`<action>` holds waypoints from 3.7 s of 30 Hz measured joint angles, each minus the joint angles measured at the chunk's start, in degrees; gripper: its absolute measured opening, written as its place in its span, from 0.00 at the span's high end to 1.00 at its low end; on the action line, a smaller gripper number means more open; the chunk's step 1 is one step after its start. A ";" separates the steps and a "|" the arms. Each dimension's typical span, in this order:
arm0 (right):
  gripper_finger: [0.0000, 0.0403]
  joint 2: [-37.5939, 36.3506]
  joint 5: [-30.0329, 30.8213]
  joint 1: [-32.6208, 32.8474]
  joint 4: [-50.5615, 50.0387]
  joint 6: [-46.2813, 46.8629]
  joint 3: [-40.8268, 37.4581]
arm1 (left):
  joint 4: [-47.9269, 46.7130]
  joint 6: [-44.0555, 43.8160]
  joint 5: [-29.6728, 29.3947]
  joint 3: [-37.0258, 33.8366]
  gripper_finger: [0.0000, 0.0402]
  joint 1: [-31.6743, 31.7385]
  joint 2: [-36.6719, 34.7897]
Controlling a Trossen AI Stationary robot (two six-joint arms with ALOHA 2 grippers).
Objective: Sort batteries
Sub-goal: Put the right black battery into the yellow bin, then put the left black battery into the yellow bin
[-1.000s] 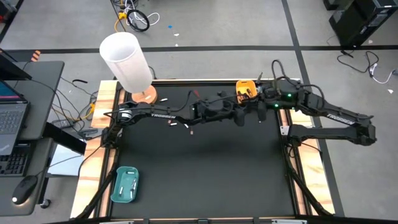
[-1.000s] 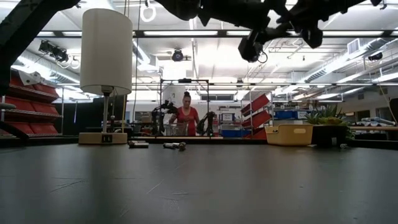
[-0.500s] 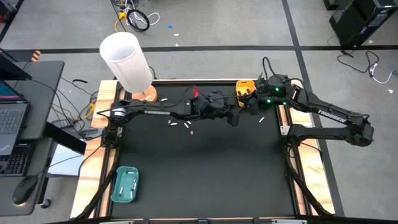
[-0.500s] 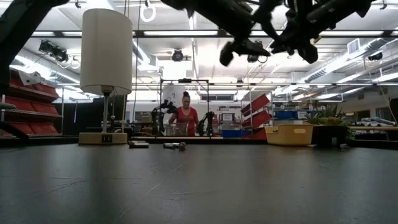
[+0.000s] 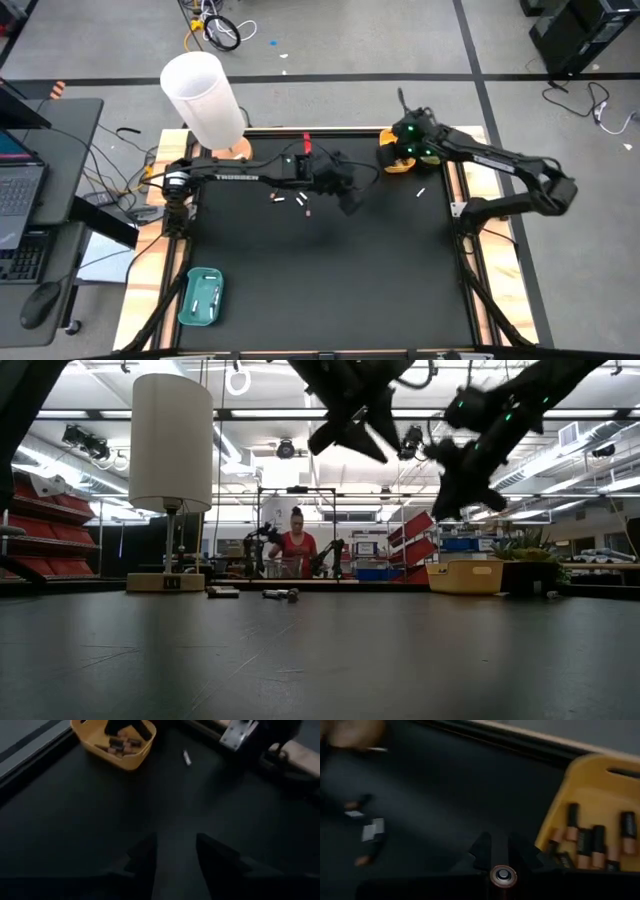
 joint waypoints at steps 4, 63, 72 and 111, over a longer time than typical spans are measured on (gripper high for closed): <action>0.92 5.93 3.10 -1.87 0.14 0.20 0.00 | -0.82 0.50 -0.32 0.00 0.65 -0.68 -0.09; 0.78 -24.91 -5.32 24.28 2.95 -1.87 2.84 | 18.61 -5.91 -15.08 -39.04 0.95 -7.76 -40.83; 0.78 -12.20 10.99 33.65 13.92 4.56 2.82 | 2.41 -14.19 -12.07 -50.40 0.95 -2.55 -54.65; 0.78 -9.15 5.99 37.79 23.65 8.97 2.80 | 11.00 -24.03 -2.63 -56.63 0.55 12.40 -25.28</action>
